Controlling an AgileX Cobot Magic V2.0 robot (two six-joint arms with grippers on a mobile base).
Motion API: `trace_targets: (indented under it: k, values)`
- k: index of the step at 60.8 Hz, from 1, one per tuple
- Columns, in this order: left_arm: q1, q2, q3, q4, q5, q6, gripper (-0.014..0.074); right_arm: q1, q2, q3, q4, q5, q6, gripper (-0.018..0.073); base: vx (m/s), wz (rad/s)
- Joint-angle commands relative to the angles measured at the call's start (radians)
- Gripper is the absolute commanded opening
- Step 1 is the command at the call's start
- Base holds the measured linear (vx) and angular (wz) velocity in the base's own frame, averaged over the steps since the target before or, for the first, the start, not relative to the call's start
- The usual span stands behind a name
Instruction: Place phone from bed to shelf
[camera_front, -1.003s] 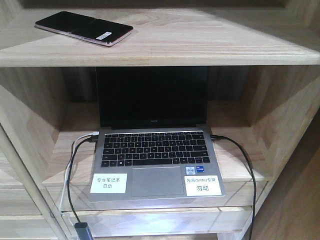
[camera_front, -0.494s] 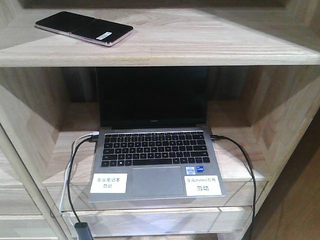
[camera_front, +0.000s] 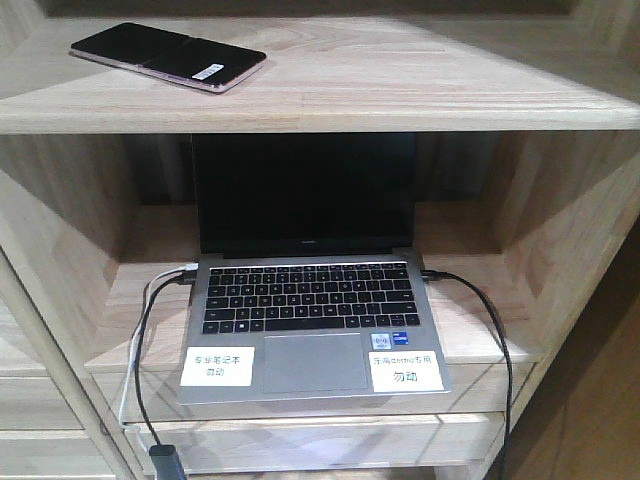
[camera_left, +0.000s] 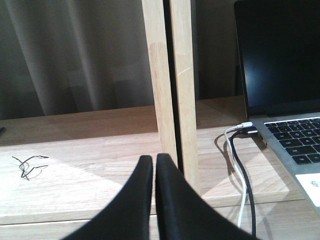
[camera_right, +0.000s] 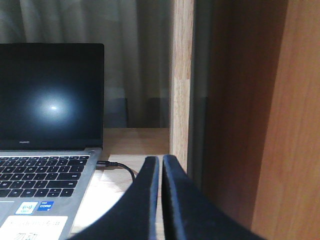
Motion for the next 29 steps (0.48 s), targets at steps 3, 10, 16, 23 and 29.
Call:
trace_targets:
  k: [3,10,16,23,29]
  values:
    - [0.001,-0.013,-0.022,-0.009,-0.072,-0.006,0.0001,-0.005,-0.013,0.005,-0.012,-0.082,-0.011,-0.0006,0.00,0.00]
    - [0.001,-0.013,-0.022,-0.009,-0.072,-0.006,0.0001,-0.005,-0.013,0.005,-0.012,-0.082,-0.011,-0.0006,0.00,0.00]
    - [0.001,-0.013,-0.022,-0.009,-0.072,-0.006,0.0001,-0.005,-0.013,0.005,-0.012,-0.078,-0.012,-0.0006,0.00,0.00]
    - [0.001,-0.013,-0.022,-0.009,-0.072,-0.006,0.0001,-0.005,-0.013,0.005,-0.012,-0.077,-0.012,-0.0006,0.00,0.00]
    - [0.001,-0.013,-0.022,-0.009,-0.072,-0.006,0.0001,-0.005,-0.013,0.005,-0.012,-0.077,-0.012,-0.0006,0.00,0.00]
